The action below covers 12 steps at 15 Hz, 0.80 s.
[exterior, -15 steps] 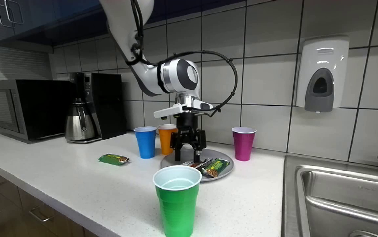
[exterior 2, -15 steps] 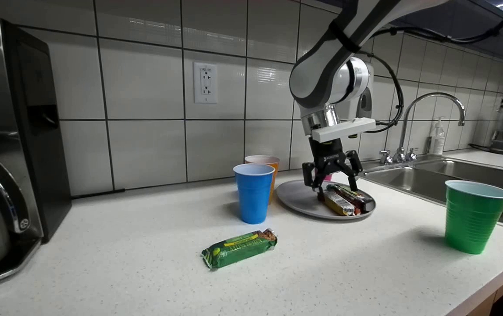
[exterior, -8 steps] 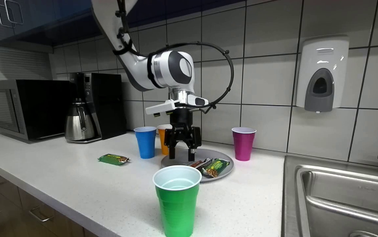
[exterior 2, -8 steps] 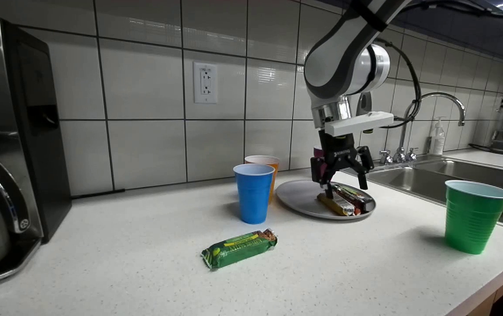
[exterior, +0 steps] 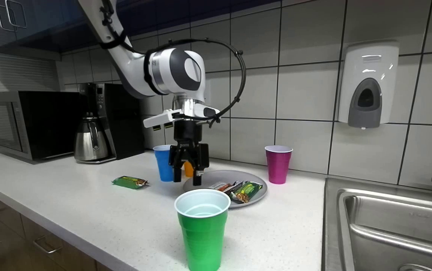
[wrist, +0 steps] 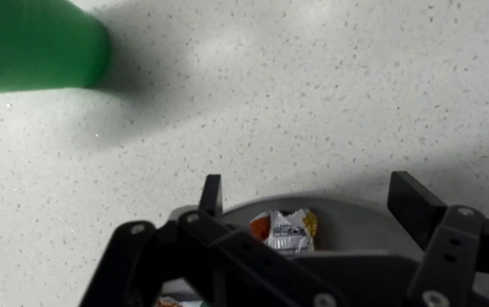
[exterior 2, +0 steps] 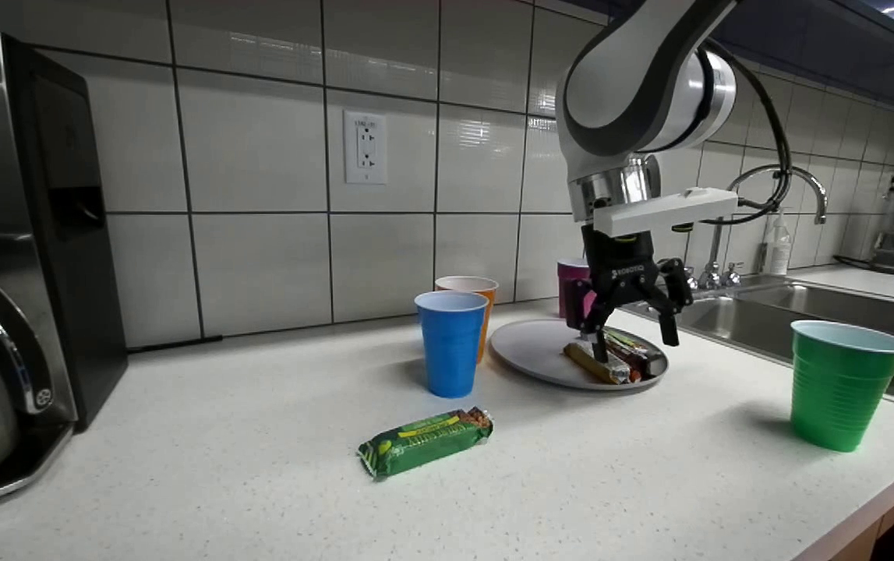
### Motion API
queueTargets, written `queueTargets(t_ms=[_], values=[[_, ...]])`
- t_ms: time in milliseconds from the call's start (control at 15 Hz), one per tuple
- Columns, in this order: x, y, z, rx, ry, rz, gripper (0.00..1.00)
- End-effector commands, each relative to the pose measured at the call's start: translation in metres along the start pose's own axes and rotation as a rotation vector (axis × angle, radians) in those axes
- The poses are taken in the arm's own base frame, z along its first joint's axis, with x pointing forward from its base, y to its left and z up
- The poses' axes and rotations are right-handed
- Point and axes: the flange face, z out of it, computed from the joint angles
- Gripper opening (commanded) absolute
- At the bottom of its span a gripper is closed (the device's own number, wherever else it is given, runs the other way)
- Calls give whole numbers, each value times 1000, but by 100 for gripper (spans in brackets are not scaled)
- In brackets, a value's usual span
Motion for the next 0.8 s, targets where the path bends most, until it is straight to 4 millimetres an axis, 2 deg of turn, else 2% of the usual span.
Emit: queueTargets(t_ms=[0,67,400,733], values=[[-33,-12,-9,35,-1,96,100],[-51,-20,-23,44,-8,127,100],[-84,-52,-41,90,6,244,100],[-100,-70,-39,120,-14,331,100]])
